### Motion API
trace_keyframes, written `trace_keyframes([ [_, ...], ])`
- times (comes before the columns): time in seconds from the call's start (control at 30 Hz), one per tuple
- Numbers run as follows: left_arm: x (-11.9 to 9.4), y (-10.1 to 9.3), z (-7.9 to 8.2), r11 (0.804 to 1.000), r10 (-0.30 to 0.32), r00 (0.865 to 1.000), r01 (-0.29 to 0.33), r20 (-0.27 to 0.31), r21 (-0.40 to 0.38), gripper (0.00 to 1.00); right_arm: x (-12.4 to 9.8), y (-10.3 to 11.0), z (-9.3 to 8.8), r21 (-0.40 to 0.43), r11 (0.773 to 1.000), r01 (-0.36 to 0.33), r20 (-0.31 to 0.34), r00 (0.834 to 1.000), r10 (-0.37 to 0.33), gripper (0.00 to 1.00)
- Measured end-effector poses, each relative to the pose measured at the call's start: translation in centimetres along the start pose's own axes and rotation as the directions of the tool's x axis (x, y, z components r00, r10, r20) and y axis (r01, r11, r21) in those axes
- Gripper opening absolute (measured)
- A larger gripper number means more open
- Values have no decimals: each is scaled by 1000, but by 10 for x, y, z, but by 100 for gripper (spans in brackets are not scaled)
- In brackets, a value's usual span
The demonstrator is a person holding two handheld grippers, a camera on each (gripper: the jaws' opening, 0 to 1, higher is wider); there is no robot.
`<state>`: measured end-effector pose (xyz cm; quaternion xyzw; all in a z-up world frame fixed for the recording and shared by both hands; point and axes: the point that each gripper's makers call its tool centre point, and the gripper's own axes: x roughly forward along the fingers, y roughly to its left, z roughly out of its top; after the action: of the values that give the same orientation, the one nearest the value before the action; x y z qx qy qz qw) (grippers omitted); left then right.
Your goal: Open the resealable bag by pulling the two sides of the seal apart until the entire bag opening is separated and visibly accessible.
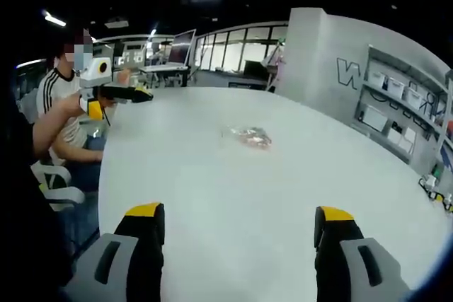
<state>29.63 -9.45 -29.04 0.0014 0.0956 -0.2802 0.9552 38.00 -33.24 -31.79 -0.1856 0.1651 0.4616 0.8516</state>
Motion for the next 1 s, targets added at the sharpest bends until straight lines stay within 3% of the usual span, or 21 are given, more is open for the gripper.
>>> trace_keyframes([
  [1.0, 1, 1, 2, 1000, 0, 1000, 0, 5, 1, 100, 2, 0, -1, -3, 1000, -4, -5, 1000, 4, 88],
])
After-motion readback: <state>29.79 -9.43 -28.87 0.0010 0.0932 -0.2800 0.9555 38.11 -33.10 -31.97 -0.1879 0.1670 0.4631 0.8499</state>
